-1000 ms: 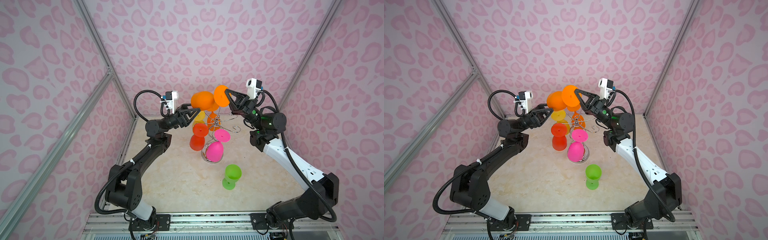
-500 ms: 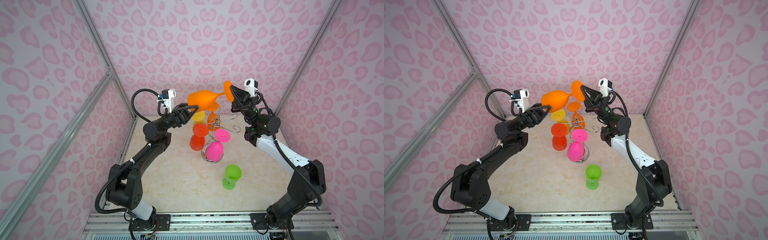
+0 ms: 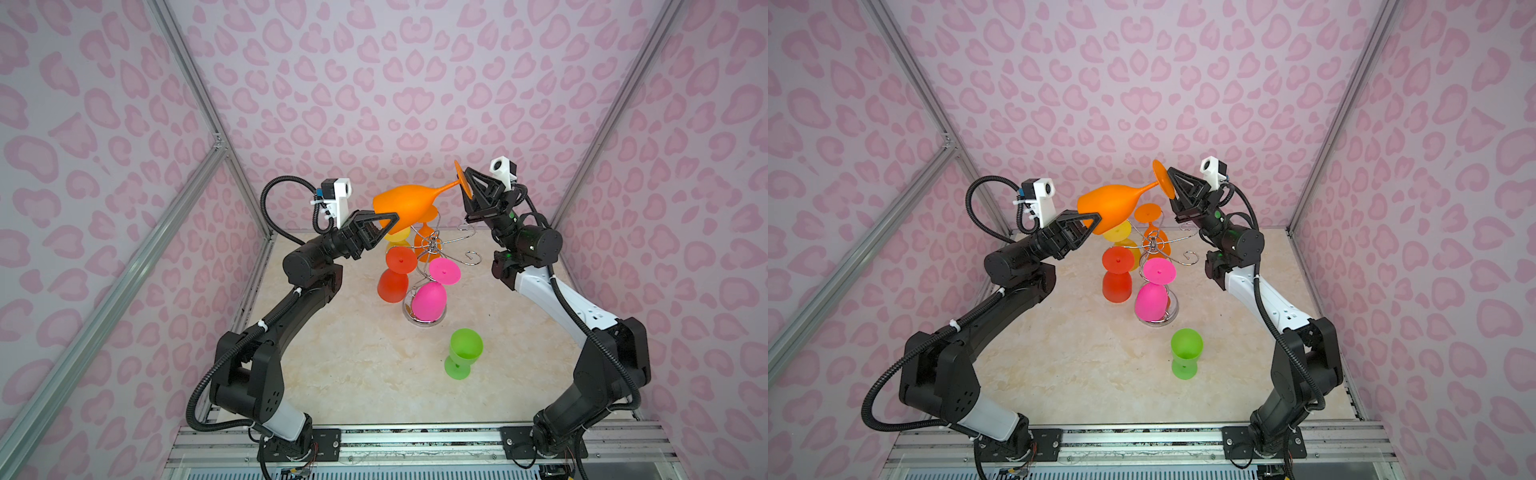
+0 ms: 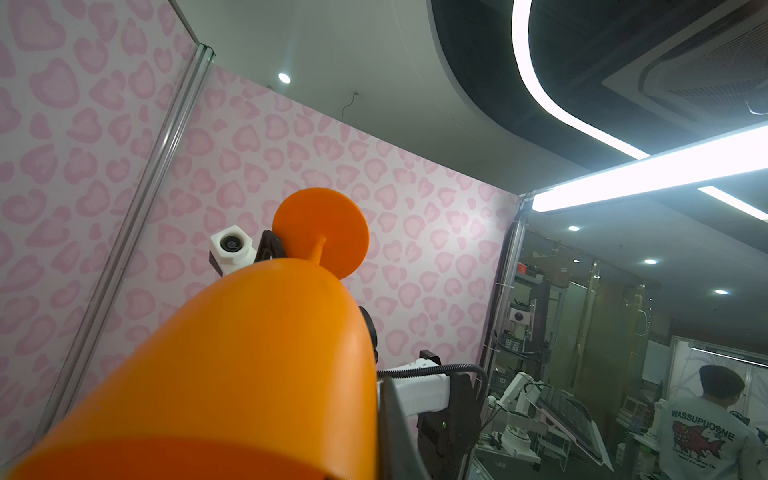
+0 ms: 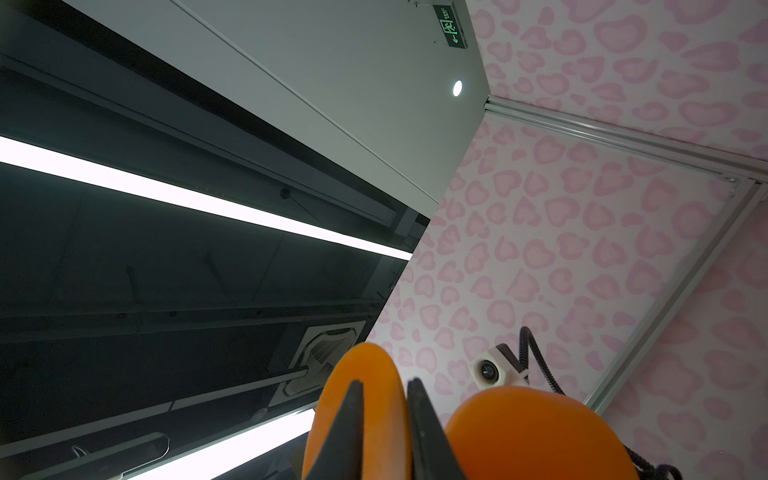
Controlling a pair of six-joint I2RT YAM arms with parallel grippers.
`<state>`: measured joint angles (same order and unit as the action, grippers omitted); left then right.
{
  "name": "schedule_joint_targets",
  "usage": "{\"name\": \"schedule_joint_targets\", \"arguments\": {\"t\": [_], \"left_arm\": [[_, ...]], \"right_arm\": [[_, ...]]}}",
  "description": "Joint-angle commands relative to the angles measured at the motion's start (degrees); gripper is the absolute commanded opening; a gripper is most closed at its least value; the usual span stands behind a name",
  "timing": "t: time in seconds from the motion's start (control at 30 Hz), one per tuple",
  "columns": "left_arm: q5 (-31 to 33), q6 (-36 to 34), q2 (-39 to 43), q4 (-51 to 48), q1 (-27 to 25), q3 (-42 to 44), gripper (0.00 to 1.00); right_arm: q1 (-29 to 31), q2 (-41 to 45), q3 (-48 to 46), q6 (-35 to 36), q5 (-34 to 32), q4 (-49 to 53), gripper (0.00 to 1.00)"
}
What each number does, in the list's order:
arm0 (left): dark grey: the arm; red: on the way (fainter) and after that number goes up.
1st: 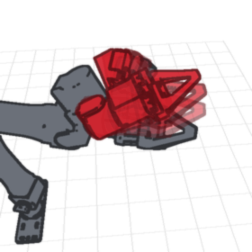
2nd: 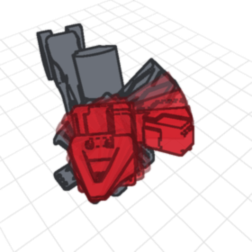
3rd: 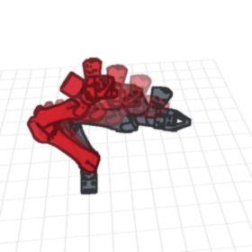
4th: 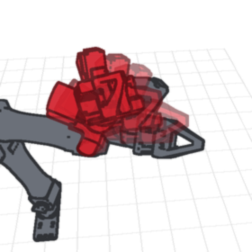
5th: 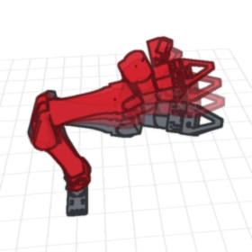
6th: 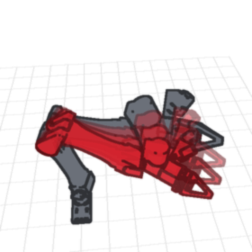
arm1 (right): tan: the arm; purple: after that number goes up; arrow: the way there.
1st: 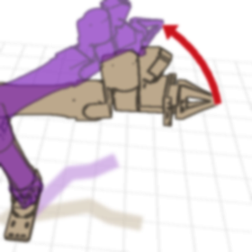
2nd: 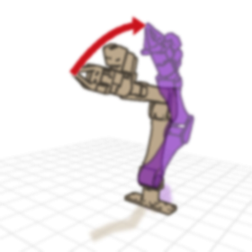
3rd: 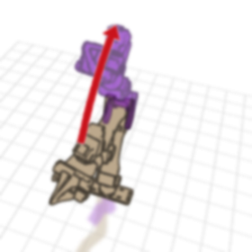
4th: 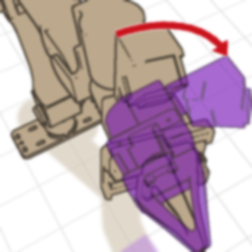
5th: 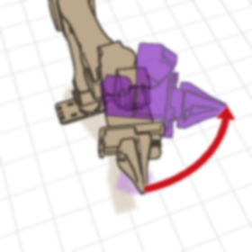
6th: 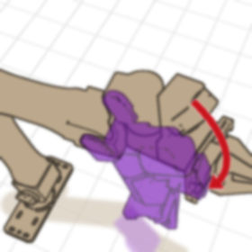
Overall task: Take the wine glass off the wine glass rack
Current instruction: 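Bring the orange glass to the left gripper while the left gripper grasps its bowl, then open the right gripper and withdraw it while the left gripper holds the orange glass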
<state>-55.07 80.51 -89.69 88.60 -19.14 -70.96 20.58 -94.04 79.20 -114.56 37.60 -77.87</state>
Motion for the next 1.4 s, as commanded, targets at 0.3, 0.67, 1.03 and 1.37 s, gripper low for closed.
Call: {"name": "schedule_joint_targets", "arguments": {"t": [0.3, 0.67, 1.03, 1.37], "left_arm": [[-10.5, -13.8, 10.4, -21.8, -0.6, -1.7, 0.01], [-7.7, -68.8, 26.1, -105.3, -2.9, -13.3, 0.01], [11.4, -82.0, 32.1, -140.3, -10.1, -16.4, 0.01], [18.0, -84.7, 34.0, -150.3, -15.2, -13.4, 0.01]], "right_arm": [[-5.6, 8.0, -4.0, 14.5, 4.1, 9.4, 0.46], [-14.6, 21.8, -11.6, 39.7, 6.5, 42.2, 0.47], [-21.7, 28.8, -14.5, 52.0, 4.5, 60.6, 0.48], [-23.3, 29.6, -17.6, 52.4, 5.0, 61.9, 0.47]]}}
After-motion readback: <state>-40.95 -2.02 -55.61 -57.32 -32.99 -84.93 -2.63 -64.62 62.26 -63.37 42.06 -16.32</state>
